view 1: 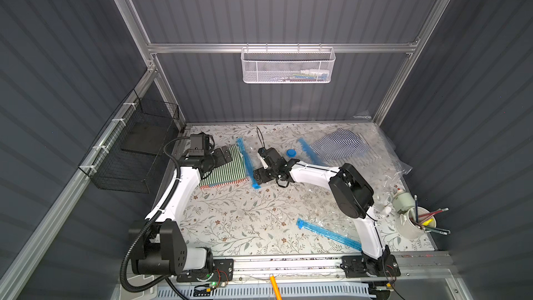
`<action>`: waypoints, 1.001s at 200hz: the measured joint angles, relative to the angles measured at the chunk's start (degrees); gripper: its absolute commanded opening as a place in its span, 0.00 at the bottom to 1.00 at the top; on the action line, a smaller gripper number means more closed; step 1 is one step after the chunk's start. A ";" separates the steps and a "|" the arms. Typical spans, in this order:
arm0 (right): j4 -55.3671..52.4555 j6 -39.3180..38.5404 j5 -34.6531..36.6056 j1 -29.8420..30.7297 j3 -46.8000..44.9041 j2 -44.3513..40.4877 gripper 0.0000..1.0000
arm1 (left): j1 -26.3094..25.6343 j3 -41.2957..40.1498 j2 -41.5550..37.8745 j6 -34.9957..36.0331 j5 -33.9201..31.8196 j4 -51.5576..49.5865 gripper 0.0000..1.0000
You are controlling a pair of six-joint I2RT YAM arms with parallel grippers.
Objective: Take the tank top out of the vacuum bag
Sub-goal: Move the vacuum bag to the center of the board.
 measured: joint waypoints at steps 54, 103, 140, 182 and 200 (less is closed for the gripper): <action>-3.32 -3.02 3.58 2.89 2.99 2.91 0.96 | 0.00 0.00 0.07 -0.22 0.79 0.24 1.00; -5.60 -3.48 8.81 3.52 4.48 3.98 0.65 | 0.00 0.00 0.70 -0.44 1.29 0.44 1.00; -8.26 -4.13 14.88 4.07 8.50 6.82 0.35 | 0.00 -0.11 0.90 -0.44 1.77 0.63 1.00; -9.51 -4.33 14.78 3.63 9.92 7.39 0.00 | 0.00 -0.44 1.33 -0.44 2.19 1.05 1.00; -9.53 -4.20 13.44 2.80 10.16 7.39 0.00 | 0.00 -0.92 1.57 -0.44 2.27 1.14 1.00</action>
